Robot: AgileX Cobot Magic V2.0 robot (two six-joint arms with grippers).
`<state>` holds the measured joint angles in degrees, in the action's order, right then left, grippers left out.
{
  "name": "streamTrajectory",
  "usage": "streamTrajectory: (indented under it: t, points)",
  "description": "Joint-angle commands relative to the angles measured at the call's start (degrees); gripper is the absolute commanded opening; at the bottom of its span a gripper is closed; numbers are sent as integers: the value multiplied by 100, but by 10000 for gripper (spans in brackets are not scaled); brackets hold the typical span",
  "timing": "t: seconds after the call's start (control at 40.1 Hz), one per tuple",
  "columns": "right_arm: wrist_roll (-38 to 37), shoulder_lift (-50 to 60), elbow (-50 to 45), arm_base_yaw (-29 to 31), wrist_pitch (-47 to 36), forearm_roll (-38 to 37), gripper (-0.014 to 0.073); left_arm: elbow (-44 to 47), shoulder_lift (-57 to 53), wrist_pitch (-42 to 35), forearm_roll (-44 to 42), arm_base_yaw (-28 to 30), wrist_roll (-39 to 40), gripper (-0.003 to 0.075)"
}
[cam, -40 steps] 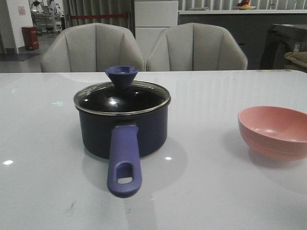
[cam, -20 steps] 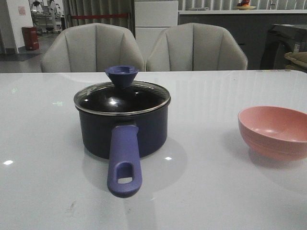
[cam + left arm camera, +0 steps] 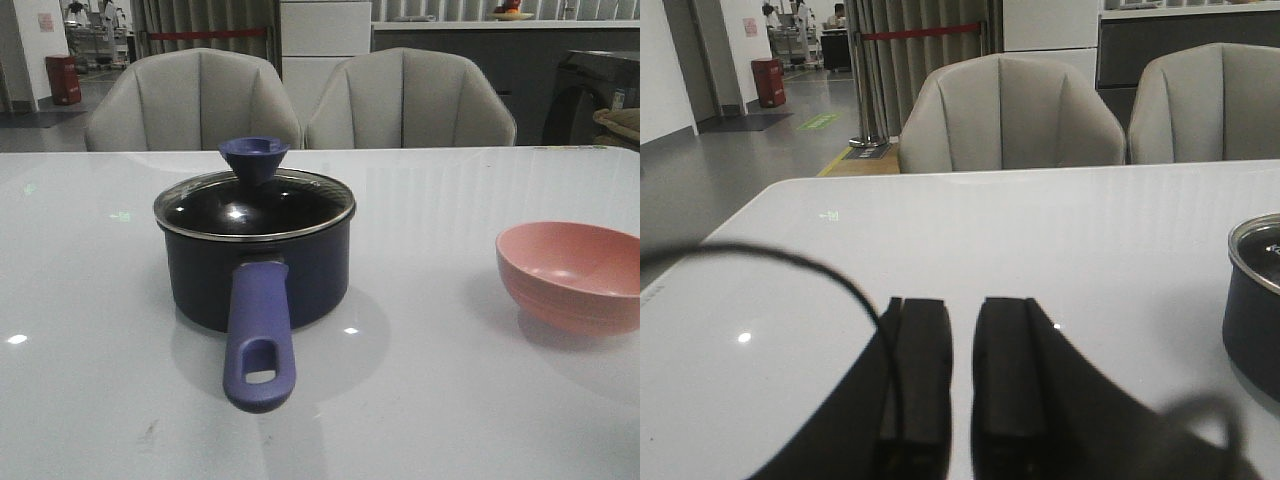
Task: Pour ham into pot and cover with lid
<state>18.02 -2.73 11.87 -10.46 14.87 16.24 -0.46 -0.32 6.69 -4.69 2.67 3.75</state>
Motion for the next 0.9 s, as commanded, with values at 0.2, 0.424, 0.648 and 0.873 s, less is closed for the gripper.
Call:
streamTrajectory:
  t: [0.2,0.424,0.648,0.873]
  points:
    - [47,-73,159,-26,-449,46,153,264,-128,-825,106,42,219,144]
    - [47,-73,159,-26,-449,46,153,264,-128,-824,106,32,219,144]
    - [47,-73,159,-26,-449,46,153,264,-128,-824,106,32,219,144]
    - [47,-73,159,-26,-449,46,153,264,-128,-824,106,32,219,144]
